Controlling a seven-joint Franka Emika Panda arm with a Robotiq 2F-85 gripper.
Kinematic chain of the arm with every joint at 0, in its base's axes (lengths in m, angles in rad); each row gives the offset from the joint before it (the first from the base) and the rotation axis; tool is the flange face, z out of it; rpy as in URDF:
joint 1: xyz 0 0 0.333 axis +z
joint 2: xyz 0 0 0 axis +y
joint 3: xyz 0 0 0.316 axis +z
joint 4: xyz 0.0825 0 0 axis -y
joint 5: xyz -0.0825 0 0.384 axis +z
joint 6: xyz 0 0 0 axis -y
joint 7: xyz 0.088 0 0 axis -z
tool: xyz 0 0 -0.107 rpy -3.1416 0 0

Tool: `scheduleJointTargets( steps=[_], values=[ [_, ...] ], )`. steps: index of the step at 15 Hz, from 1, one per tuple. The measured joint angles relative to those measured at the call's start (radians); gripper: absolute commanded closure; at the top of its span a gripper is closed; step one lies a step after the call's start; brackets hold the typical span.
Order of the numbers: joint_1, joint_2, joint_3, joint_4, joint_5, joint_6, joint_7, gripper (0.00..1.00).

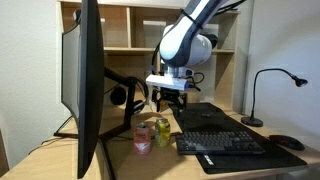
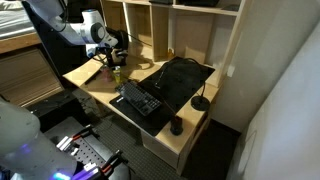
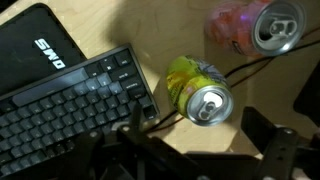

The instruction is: Move the yellow can to the right

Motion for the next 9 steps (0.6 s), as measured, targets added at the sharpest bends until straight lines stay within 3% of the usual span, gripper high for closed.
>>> scheduleJointTargets(
  steps=[4, 9],
  values=[
    [0.0, 0.054, -0.038, 0.076, 0.013, 0.018, 0.031, 0.0],
    [0.002, 0.075, -0.039, 0.087, 0.059, 0.01, 0.013, 0.0]
  ],
)
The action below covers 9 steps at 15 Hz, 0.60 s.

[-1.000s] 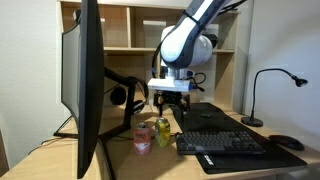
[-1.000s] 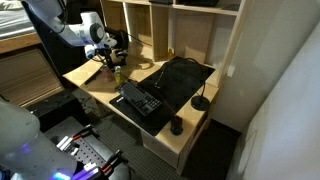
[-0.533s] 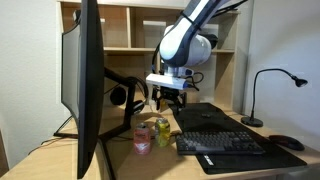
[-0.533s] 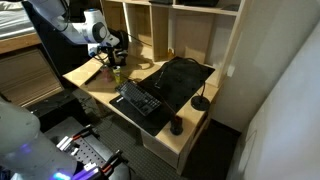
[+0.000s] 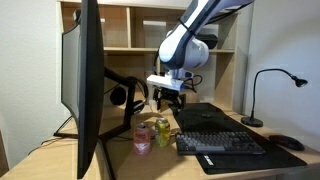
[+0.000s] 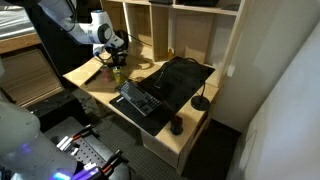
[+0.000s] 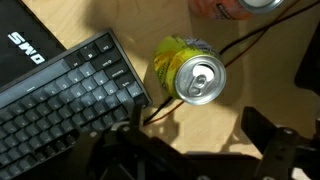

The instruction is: Move the yellow can to the right

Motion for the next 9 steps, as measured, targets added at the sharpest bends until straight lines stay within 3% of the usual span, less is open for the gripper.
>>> scheduleJointTargets(
  steps=[9],
  values=[
    [0.011, 0.06, -0.007, 0.04, 0.023, -0.014, -0.001, 0.0]
  ],
)
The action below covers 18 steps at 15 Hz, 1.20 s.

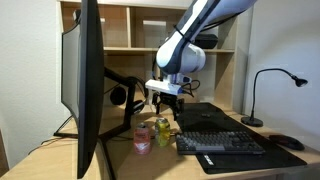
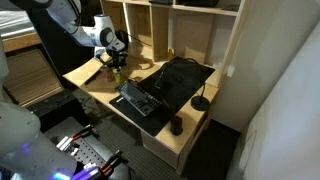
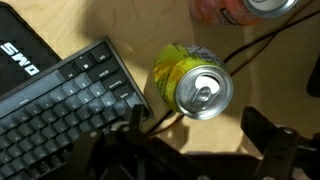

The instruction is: Move the yellow can to the right

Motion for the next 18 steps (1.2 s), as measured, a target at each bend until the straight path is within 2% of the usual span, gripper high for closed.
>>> scheduleJointTargets(
  steps=[3, 7, 18],
  values=[
    [0.001, 0.029, -0.002, 0.007, 0.001, 0.009, 0.0, 0.0],
    [0.002, 0.078, -0.002, 0.033, 0.011, 0.078, -0.003, 0.0],
    [0.018, 0.118, -0.017, 0.048, 0.03, 0.078, -0.009, 0.0]
  ],
)
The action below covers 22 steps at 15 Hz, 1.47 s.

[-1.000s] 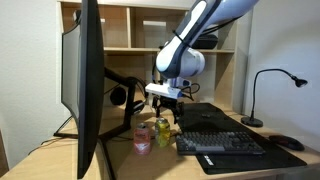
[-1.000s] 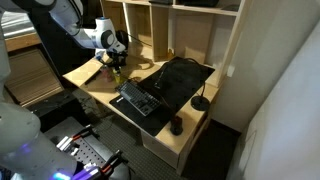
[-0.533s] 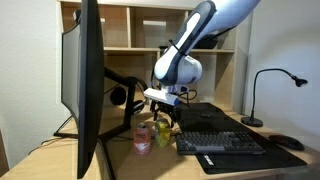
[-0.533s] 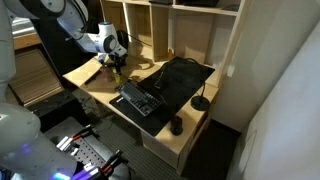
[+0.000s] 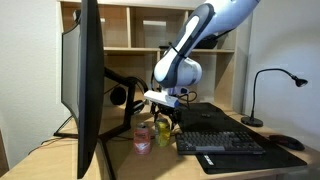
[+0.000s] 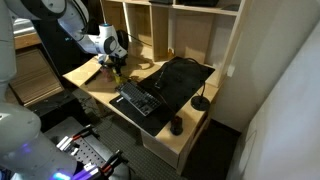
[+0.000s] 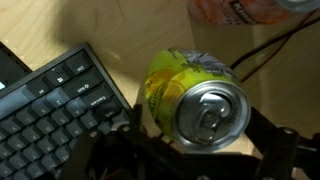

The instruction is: Move the yellow can to the right

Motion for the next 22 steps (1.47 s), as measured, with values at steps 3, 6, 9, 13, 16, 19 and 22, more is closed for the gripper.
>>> scheduleJointTargets(
  steps=[3, 6, 9, 13, 16, 19, 22],
  values=[
    [0.013, 0.0, -0.013, 0.0, 0.0, 0.0, 0.0, 0.02],
    [0.016, 0.0, -0.015, 0.0, 0.0, -0.001, -0.001, 0.0],
    [0.017, 0.0, -0.015, 0.0, 0.0, -0.005, -0.001, 0.0],
    [0.017, 0.0, -0.012, 0.0, 0.012, -0.014, -0.014, 0.25],
    [0.013, 0.0, 0.001, 0.0, 0.065, -0.03, -0.071, 0.42],
    [0.013, -0.002, 0.001, 0.004, 0.072, -0.031, -0.082, 0.51],
    [0.014, -0.003, -0.001, 0.006, 0.072, -0.031, -0.082, 0.51]
  ],
)
